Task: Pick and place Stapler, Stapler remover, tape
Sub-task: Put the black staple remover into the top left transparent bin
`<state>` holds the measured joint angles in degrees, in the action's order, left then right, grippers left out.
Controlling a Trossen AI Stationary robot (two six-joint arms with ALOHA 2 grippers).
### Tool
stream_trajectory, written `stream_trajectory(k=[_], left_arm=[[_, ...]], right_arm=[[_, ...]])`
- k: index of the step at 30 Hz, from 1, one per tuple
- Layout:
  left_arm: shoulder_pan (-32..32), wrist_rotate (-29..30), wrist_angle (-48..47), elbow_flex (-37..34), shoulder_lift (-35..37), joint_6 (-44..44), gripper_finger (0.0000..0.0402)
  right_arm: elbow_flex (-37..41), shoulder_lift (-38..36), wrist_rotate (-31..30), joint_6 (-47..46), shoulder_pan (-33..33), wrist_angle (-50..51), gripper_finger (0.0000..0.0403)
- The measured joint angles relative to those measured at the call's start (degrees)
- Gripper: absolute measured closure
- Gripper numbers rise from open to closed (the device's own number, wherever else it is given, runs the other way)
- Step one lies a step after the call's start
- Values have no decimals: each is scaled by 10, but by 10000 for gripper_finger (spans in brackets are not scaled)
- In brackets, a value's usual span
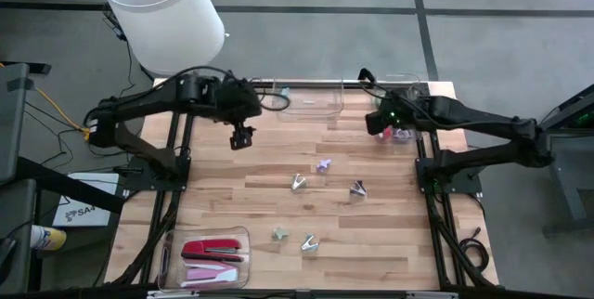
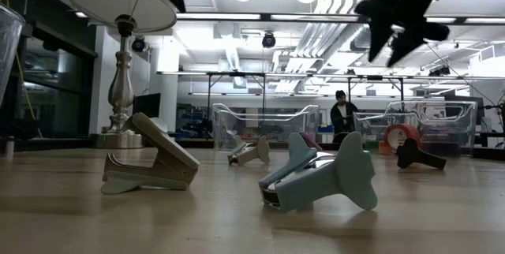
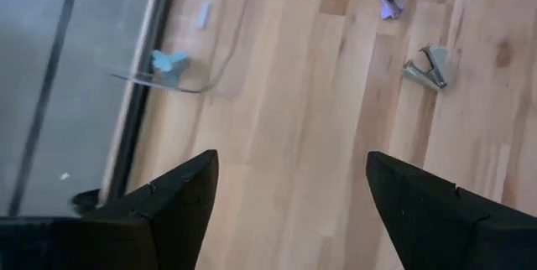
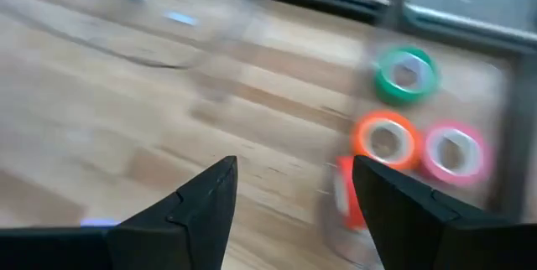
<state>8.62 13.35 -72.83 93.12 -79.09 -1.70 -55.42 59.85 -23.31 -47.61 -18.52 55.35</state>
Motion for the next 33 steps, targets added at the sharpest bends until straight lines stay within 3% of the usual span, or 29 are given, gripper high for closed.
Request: stream_trajectory(k=[8, 13, 33], left_arm=[[0, -106, 140, -160, 85, 49, 103], [0, -125, 184, -212, 104, 61, 103], [0, -128, 219, -242, 104, 59, 103]], right_arm=[[0, 12, 23, 51, 92, -96, 177], [0, 47, 24, 38, 149, -93, 178], [0, 226, 72, -78, 341, -16, 176]])
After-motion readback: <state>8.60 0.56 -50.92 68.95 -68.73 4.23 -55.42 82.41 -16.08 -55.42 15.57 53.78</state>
